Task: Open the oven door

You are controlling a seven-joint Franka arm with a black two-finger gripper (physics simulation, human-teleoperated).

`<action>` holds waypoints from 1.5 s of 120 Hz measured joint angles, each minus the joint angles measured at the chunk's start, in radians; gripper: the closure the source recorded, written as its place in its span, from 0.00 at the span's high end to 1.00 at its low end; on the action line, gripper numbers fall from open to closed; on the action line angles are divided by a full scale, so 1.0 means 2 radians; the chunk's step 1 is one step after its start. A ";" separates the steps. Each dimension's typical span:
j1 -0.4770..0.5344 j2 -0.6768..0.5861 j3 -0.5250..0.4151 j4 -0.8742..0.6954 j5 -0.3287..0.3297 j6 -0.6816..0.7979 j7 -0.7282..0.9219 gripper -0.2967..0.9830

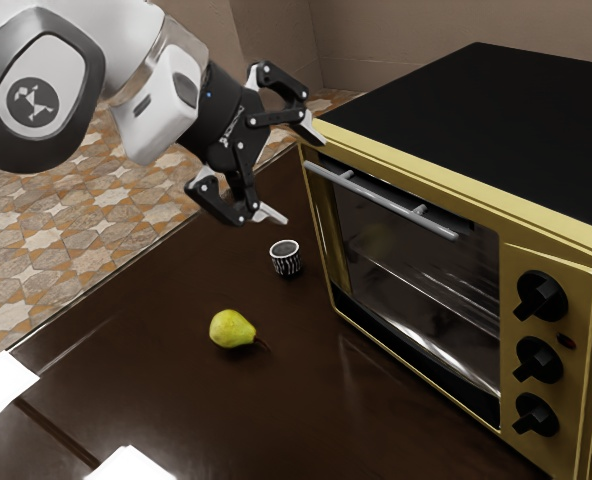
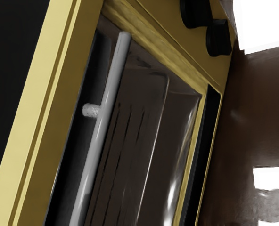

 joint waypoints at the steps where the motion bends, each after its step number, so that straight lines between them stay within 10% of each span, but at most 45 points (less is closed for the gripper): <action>1: 0.000 0.001 0.000 0.000 0.000 0.001 0.003 0.77; 180: -0.009 0.095 -0.004 0.004 0.000 0.053 0.211 0.77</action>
